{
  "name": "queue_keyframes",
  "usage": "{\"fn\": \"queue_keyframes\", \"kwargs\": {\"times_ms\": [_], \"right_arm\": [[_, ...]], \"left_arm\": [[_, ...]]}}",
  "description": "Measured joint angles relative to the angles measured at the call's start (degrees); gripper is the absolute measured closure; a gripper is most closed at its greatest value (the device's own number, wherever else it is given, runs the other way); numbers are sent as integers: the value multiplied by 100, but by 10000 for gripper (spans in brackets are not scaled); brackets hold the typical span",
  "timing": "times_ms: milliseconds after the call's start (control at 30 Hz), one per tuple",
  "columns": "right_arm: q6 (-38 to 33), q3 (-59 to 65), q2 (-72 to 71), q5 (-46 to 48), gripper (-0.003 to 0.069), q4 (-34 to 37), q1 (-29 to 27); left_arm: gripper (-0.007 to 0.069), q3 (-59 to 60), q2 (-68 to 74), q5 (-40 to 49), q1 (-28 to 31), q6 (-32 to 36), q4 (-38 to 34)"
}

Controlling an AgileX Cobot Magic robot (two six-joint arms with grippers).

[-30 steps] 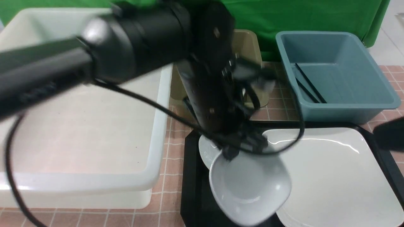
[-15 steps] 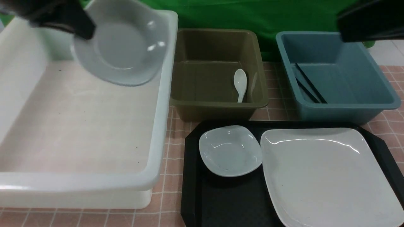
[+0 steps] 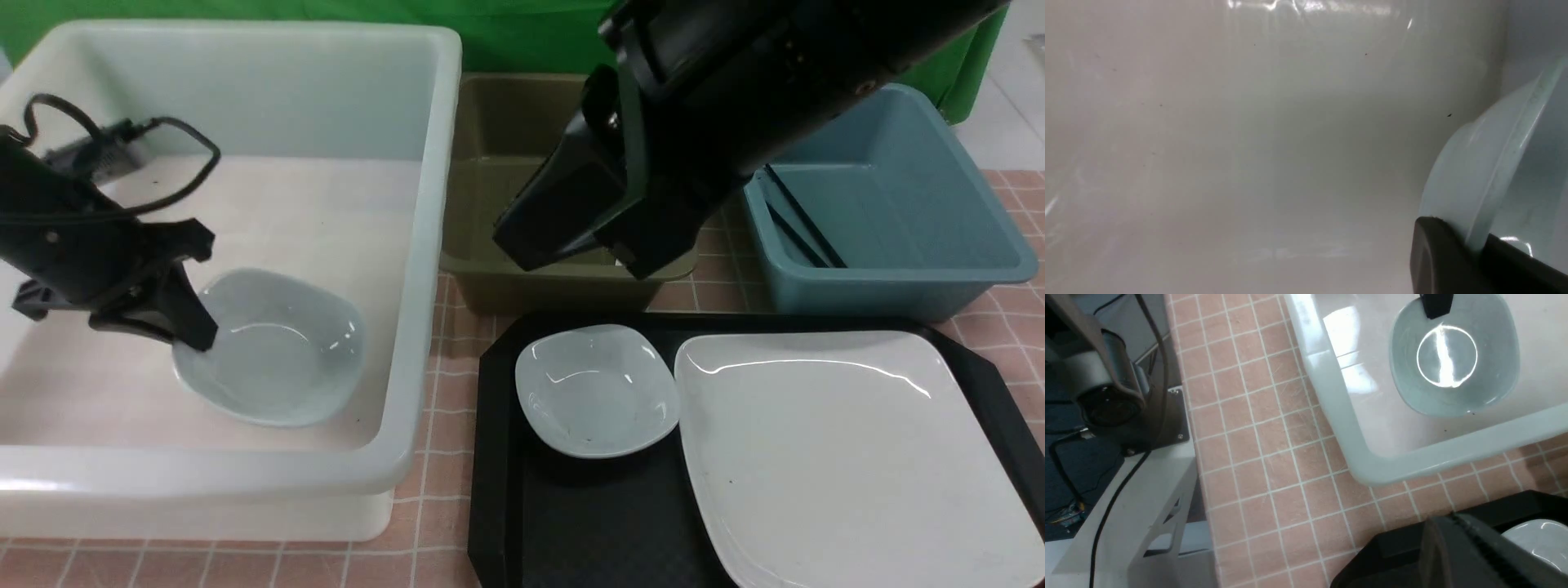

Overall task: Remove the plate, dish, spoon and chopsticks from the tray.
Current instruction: Use the left arm to put the small plate into the large storage box on the left

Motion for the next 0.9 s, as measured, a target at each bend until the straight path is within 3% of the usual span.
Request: {"fn": "queue_keyframes", "kwargs": {"times_ms": [200, 300, 433, 500, 567, 633, 767, 800, 833, 867, 900], "right_arm": [[7, -23, 5, -5, 629, -36, 0], [20, -37, 5, -5, 629, -56, 0], [232, -37, 5, 15, 629, -440, 0], [313, -37, 0, 21, 629, -670, 0], [497, -37, -57, 28, 629, -1461, 0], [944, -37, -238, 33, 629, -2316, -57], [1347, -4, -610, 33, 629, -2697, -378], [1437, 163, -901, 33, 629, -2727, -655], [1450, 189, -933, 33, 629, -2727, -733], [1481, 508, -1211, 33, 629, -2727, -1067], [1486, 691, -1328, 33, 629, -2727, -1289]], "left_arm": [[566, 26, 438, -227, -69, -135, -7], [484, 51, 452, -315, -69, -147, 47], [289, -39, 299, -22, -73, -348, 573], [260, -140, 225, 133, -73, -515, 812], [232, -470, -23, 398, -73, -825, 1336], [259, -889, -362, 566, -170, -946, 1598], [386, -1274, -810, 544, -664, -1021, 1632], [477, -1407, -1051, 318, -1248, -1015, 1564], [500, -1422, -1074, 284, -1321, -1015, 1529], [573, -1461, -1203, 21, -2053, -846, 1402], [598, -1469, -1217, -89, -2403, -729, 1359]]}}
